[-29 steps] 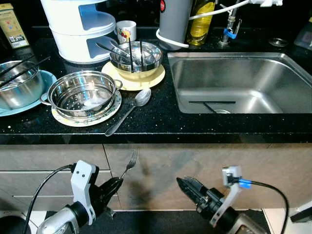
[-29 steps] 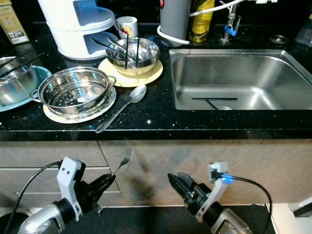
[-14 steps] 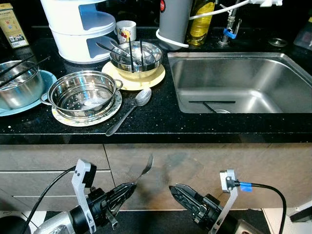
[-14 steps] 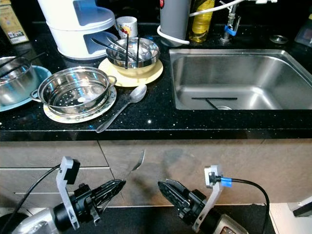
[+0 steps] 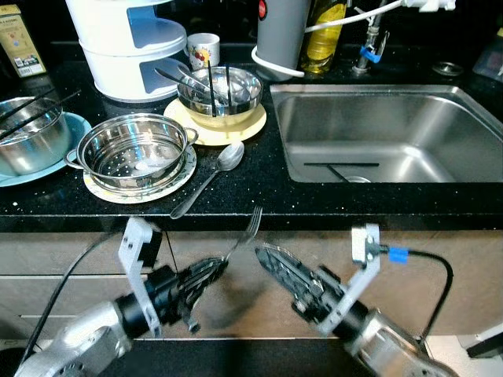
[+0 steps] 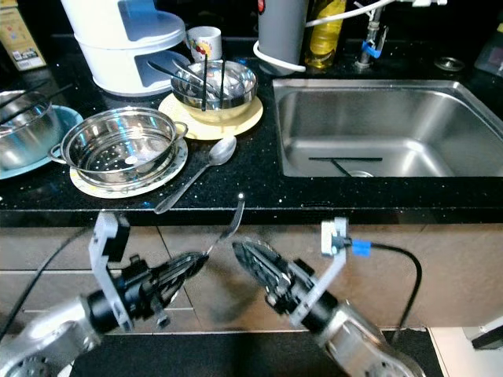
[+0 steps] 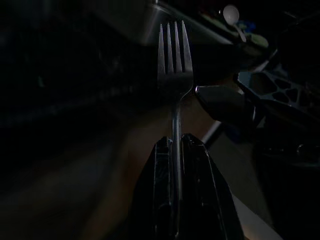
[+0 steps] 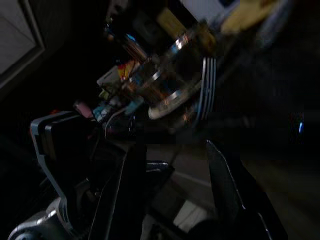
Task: Kitchen organization
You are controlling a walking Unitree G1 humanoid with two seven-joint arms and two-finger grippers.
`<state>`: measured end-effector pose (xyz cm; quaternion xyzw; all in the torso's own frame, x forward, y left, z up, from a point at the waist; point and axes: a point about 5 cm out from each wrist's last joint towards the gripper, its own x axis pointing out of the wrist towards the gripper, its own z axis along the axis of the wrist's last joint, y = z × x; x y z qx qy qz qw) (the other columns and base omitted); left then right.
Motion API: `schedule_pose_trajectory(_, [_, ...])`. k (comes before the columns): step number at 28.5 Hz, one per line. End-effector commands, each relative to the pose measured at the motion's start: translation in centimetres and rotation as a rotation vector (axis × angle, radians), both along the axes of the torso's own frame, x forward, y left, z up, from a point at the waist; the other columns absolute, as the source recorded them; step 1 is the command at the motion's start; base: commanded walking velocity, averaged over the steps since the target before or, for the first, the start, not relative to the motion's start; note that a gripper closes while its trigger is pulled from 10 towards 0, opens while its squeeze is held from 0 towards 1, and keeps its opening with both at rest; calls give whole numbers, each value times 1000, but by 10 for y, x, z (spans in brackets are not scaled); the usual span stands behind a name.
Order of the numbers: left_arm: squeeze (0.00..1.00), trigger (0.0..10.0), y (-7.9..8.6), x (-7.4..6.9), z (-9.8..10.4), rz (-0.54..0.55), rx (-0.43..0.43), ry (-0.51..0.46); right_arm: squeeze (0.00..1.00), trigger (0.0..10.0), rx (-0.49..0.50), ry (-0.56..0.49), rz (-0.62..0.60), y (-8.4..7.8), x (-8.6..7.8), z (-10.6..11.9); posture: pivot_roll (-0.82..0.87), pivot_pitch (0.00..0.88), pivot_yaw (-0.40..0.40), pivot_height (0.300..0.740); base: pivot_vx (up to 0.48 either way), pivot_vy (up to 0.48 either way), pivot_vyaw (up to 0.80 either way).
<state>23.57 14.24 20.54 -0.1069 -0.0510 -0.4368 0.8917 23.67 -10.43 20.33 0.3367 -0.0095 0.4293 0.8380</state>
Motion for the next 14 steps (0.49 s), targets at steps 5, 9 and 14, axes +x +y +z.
schedule_pose_trajectory(5, [0, 10000, -1, 4, 21, 43, 22, -106, 0, 10000, -6, -80, -49, 0, 8, 26, -70, 189, -30, 740, 0, 0, 0])
schedule_pose_trajectory(9, [0, 10000, 2, 12, 28, 125, 51, -160, 1000, 10000, -173, -132, -203, -6, 19, 35, -72, 187, -29, 740, 0, 0, 0])
schedule_pose_trajectory(14, [0, 10000, 5, 18, 29, 185, 69, -193, 1000, 10000, -261, -173, -260, -8, 24, 40, -78, 177, -27, 740, 0, 0, 0])
